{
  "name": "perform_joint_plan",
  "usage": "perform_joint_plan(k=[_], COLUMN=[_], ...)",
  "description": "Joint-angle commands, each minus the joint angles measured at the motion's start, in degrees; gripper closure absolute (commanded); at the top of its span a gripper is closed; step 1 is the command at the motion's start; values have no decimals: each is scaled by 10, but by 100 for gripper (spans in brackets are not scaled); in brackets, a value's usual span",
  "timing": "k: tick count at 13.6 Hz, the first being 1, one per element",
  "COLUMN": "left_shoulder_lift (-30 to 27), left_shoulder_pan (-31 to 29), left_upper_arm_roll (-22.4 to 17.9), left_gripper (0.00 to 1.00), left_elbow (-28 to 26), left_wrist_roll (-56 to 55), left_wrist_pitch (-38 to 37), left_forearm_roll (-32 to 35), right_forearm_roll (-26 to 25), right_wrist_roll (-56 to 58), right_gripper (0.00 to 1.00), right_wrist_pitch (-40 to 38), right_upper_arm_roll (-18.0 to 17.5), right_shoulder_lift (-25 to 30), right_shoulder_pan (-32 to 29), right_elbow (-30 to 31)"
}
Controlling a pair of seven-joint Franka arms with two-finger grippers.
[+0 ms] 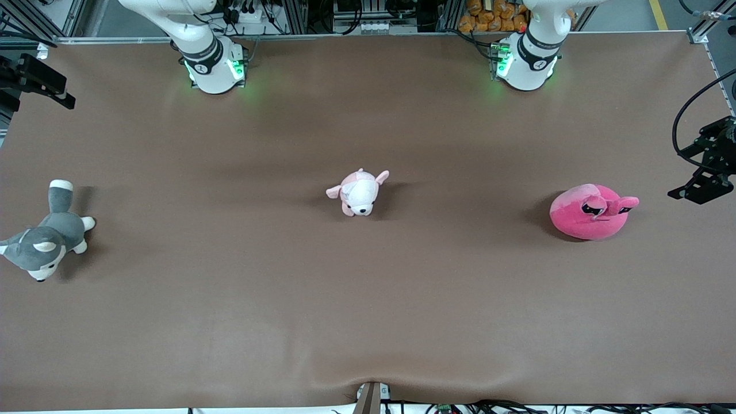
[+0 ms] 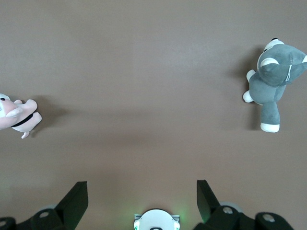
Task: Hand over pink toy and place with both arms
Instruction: 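Move the left gripper toward the pink plush flamingo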
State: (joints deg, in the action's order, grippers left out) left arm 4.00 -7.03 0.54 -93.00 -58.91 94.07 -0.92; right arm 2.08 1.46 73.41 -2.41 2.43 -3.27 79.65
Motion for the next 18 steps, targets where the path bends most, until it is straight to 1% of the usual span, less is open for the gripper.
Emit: perform_joint_plan(k=[1, 2, 4, 7, 13, 18], left_shoulder_lift=[5, 20, 42, 51, 85, 93], left_shoulder_pan=[-8, -9, -9, -25, -69, -80], left_upper_arm_roll=[0, 0, -4, -6, -4, -4], left_gripper=[0, 0, 0, 0, 0, 0], left_elbow=[6, 9, 10, 7, -4, -66], left_wrist_roll=[-50, -86, -125, -159, -161, -162], left_wrist_pitch=[-9, -10, -9, -7, 2, 81], left_forearm_roll=[-14, -11, -5, -2, -14, -54], right_forearm_roll=[13, 13, 13, 13, 12, 12], right_wrist_roll=[6, 6, 6, 6, 6, 6], right_gripper=[0, 0, 0, 0, 0, 0], right_wrist_pitch=[-6, -6, -6, -6, -5, -4], right_upper_arm_roll=[-8, -8, -8, -8, -8, -8], right_shoulder_lift=[-8, -8, -8, -8, -9, -9], right_shoulder_pan=[-15, -15, -15, -15, -15, -16], right_elbow=[-14, -14, -14, -14, -14, -14])
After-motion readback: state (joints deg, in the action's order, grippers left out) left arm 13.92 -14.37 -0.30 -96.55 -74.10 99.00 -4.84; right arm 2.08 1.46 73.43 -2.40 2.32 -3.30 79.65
